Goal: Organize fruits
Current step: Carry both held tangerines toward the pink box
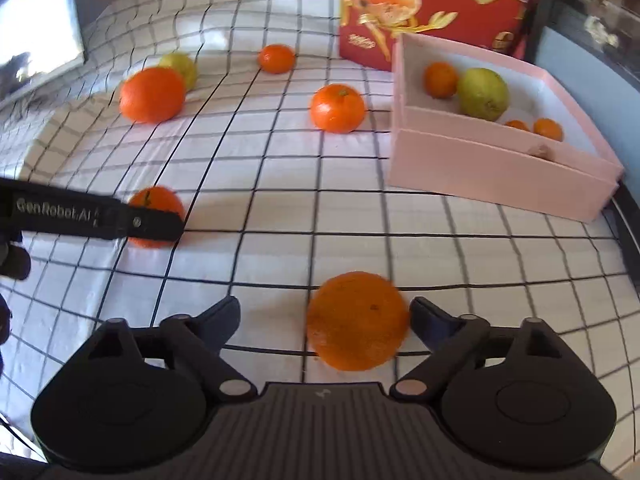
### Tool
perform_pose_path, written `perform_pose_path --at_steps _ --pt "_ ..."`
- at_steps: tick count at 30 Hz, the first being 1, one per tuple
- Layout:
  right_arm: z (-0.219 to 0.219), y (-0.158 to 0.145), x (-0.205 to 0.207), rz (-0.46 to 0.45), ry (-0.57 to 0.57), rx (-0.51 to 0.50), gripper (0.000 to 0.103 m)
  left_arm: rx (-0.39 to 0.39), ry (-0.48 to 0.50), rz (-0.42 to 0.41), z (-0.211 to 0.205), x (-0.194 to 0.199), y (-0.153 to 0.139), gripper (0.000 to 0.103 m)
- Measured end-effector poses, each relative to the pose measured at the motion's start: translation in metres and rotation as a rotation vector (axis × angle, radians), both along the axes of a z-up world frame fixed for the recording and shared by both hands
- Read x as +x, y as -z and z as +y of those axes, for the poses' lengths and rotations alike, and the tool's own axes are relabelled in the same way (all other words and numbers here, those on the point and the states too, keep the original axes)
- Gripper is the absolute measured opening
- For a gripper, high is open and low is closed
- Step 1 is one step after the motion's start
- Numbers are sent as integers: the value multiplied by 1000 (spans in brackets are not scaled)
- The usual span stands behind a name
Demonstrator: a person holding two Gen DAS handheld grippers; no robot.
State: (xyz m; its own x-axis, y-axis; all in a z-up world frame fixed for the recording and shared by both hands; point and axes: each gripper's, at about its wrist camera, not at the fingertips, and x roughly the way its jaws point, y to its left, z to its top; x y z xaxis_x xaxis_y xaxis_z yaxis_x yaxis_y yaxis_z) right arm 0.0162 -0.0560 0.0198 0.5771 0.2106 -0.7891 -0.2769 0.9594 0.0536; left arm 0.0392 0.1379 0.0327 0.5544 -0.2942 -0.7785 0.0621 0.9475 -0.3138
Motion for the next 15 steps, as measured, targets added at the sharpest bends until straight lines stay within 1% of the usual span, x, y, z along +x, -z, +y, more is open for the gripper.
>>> perform_pose_path --at_steps 2,5,6,9,12,15 --pt "-11 -5 -5 -33 19 10 92 0 -13 -8 -1 -2 1 49" --pt "-22 -8 -9 -63 32 -33 92 25 -14 -21 -5 -4 1 49" --pt "-26 -8 -10 -68 30 -46 92 40 -9 -22 -8 -4 0 49" --pt "-35 -11 -11 -58 10 -31 92 72 -1 -25 -12 -4 0 49" --pt "-35 -11 -14 -60 -9 -23 91 99 10 -31 -15 -5 0 49" --pt "-28 -7 -13 -32 -25 2 79 133 23 -34 -20 -5 0 49"
